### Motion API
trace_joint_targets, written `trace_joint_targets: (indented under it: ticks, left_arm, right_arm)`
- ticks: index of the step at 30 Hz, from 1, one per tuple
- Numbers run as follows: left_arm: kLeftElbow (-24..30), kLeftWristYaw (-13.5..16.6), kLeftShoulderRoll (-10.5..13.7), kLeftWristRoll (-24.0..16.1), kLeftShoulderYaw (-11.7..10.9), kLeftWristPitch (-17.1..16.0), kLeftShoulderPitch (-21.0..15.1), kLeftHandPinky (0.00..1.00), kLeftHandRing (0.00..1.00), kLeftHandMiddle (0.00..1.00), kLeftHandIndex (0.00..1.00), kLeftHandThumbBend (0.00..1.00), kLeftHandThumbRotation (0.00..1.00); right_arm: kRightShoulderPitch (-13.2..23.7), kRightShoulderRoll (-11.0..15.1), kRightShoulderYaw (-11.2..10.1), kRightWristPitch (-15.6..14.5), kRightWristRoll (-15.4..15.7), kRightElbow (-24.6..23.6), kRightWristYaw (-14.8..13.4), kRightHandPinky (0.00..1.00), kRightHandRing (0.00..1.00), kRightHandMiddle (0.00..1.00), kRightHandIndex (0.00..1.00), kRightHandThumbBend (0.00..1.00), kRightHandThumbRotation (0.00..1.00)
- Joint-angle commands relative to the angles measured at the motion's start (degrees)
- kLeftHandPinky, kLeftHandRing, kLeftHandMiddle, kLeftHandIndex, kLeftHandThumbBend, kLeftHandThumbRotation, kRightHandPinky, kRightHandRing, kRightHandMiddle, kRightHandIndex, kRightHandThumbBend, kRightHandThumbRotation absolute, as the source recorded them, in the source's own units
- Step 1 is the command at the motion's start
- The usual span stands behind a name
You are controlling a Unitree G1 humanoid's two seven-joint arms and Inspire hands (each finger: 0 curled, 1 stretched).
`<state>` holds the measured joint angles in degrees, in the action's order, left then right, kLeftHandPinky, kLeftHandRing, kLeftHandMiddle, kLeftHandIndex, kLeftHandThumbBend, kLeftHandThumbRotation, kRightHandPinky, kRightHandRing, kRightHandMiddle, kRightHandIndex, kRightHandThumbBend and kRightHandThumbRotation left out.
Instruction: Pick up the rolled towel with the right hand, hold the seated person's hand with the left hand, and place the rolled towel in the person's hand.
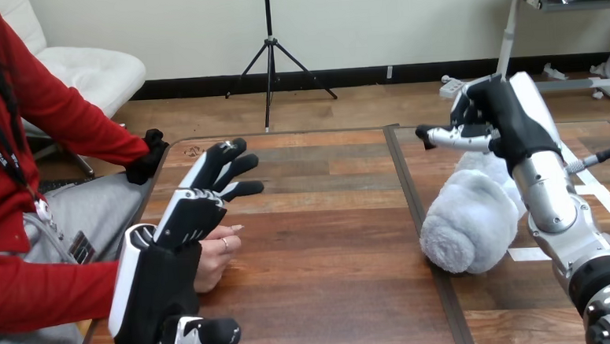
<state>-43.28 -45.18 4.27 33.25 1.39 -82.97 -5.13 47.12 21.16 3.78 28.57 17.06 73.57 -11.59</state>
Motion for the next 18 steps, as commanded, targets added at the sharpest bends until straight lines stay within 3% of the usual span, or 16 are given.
trace_joint_targets:
  ticks: [1,9,18]
  left_arm:
    - [1.57,0.28,0.54,0.22,0.38,0.02,-2.92,0.76,0.87,0.91,0.90,0.96,0.78]
    - [0.16,0.85,0.40,-0.61,-0.12,-2.49,-3.52,0.76,0.87,0.92,0.91,0.95,0.79]
    - [1.68,0.14,0.84,0.30,1.00,0.72,-2.56,0.77,0.88,0.92,0.91,0.98,0.76]
  right_arm:
    - [0.80,2.09,0.10,2.30,0.41,-2.82,-1.21,0.06,0.10,0.13,0.12,0.62,0.00]
    - [0.85,2.48,-0.28,2.10,0.05,-2.91,-1.36,0.06,0.10,0.13,0.12,0.61,0.00]
    - [1.13,3.10,-0.52,0.13,-0.52,-3.27,-0.24,0.12,0.17,0.22,0.21,0.66,0.00]
